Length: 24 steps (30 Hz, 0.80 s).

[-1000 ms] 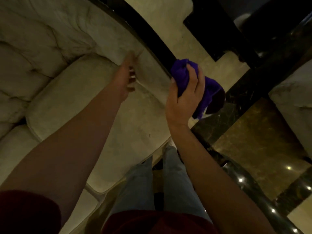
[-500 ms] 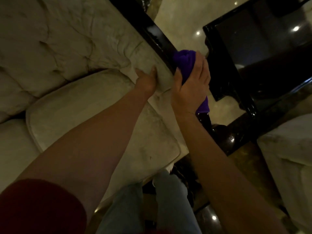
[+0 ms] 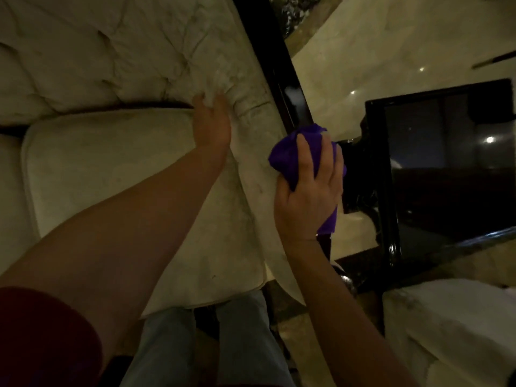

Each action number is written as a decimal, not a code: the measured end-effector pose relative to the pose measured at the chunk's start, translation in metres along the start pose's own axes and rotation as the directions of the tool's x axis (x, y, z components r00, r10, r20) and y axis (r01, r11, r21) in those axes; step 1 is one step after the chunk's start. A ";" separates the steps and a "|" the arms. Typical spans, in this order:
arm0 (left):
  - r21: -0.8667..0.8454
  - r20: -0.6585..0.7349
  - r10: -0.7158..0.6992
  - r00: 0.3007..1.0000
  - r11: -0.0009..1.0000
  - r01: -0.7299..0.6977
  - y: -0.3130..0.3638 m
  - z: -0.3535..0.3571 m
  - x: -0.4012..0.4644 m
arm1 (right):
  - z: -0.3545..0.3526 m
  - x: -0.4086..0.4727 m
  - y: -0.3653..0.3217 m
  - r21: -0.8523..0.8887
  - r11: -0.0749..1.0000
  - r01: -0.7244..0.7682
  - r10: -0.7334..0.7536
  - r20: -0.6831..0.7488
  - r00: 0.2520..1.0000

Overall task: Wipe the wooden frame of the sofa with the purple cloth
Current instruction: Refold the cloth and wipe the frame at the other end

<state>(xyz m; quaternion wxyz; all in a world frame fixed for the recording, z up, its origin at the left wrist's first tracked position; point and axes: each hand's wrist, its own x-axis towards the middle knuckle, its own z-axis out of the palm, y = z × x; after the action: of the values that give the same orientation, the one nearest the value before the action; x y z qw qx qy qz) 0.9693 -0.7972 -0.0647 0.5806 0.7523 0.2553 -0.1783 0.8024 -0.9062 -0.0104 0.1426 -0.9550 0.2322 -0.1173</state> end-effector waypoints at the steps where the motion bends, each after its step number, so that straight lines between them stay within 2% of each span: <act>1: -0.050 -0.035 0.022 0.999 0.998 -0.024 0.014 0.005 0.005 | 0.002 0.013 -0.004 -0.009 1.000 0.021 -0.021 0.018 1.000; 3: -0.035 -0.064 0.047 0.997 0.998 -0.050 0.036 0.009 0.015 | 0.005 0.038 -0.015 -0.031 0.997 0.071 -0.069 0.065 0.995; 5: 0.020 -0.037 0.029 0.999 0.999 -0.028 0.044 0.007 0.022 | 0.010 0.064 -0.030 -0.046 0.992 0.115 -0.110 0.111 0.988; 7: 0.010 0.030 -0.052 0.998 0.999 0.052 0.042 -0.004 0.026 | 0.020 0.104 -0.052 -0.032 0.991 0.132 -0.127 0.124 0.984; 9: -0.070 0.070 -0.122 0.990 0.989 0.127 0.039 -0.020 0.030 | 0.031 0.149 -0.078 0.006 0.989 0.151 -0.150 0.126 0.981; 12: -0.135 -0.064 -0.061 0.996 0.989 0.052 0.049 -0.042 0.044 | 0.042 0.181 -0.105 0.101 0.975 0.199 -0.209 0.099 0.973; 15: -0.128 -0.194 0.012 0.981 0.991 -0.038 0.075 -0.054 0.062 | 0.032 0.156 -0.088 0.086 0.969 0.232 -0.241 0.113 0.964; 20: -0.076 -0.240 0.075 0.968 0.992 -0.096 0.099 -0.050 0.079 | 0.010 0.098 -0.045 -0.020 0.980 0.197 -0.191 0.181 0.965; 24: -0.077 -0.247 0.108 0.963 0.988 -0.131 0.094 -0.054 0.081 | 0.025 0.134 -0.078 0.017 0.989 0.148 -0.149 0.129 0.980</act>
<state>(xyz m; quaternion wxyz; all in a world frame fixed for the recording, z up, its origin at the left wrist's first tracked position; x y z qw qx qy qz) 1.0891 -0.7495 -0.0228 0.5892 0.7546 0.2863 -0.0380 0.9579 -0.8983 0.0131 0.1518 -0.9747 0.1503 -0.0659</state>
